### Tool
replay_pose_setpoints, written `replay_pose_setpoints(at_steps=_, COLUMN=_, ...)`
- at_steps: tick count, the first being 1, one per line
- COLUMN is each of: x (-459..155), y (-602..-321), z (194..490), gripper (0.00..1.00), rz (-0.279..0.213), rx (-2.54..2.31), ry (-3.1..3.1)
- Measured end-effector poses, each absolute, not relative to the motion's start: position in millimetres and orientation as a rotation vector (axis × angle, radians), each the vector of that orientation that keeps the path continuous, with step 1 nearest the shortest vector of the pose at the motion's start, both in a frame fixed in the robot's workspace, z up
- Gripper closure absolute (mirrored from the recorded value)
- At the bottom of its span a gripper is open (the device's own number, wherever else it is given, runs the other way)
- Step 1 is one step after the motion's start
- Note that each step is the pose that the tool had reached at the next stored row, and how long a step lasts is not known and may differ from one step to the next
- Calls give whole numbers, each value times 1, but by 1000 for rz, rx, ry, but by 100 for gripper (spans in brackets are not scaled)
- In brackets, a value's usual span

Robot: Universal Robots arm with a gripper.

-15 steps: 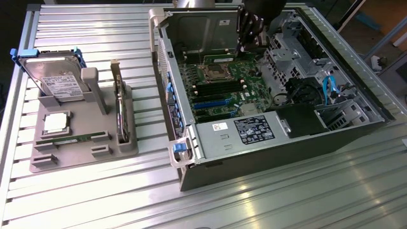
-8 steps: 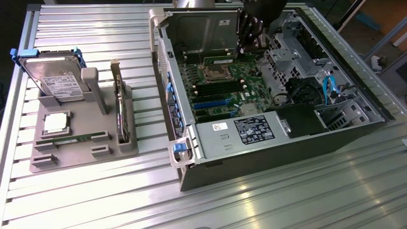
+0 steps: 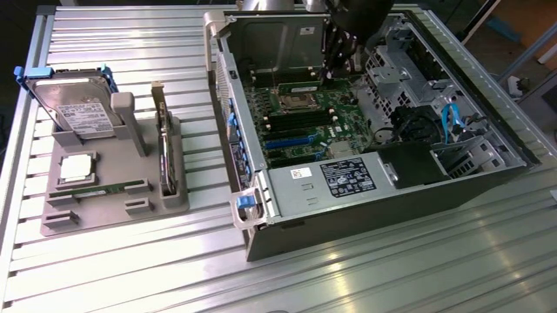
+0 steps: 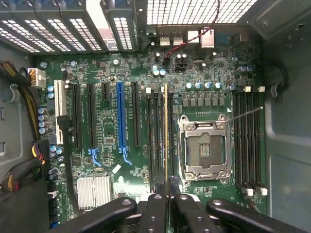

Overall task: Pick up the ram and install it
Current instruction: 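Insert the ram into the slot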

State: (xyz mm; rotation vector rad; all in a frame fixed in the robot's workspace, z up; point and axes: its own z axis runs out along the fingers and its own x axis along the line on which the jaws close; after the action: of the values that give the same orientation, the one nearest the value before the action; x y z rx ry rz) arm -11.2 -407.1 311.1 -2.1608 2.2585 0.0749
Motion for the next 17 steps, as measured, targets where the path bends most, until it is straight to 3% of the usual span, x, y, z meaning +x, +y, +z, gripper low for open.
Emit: replay_pose_setpoints(at_steps=17, x=-11, y=-407, z=286, gripper=88, rz=67, rx=-2158, ry=2255)
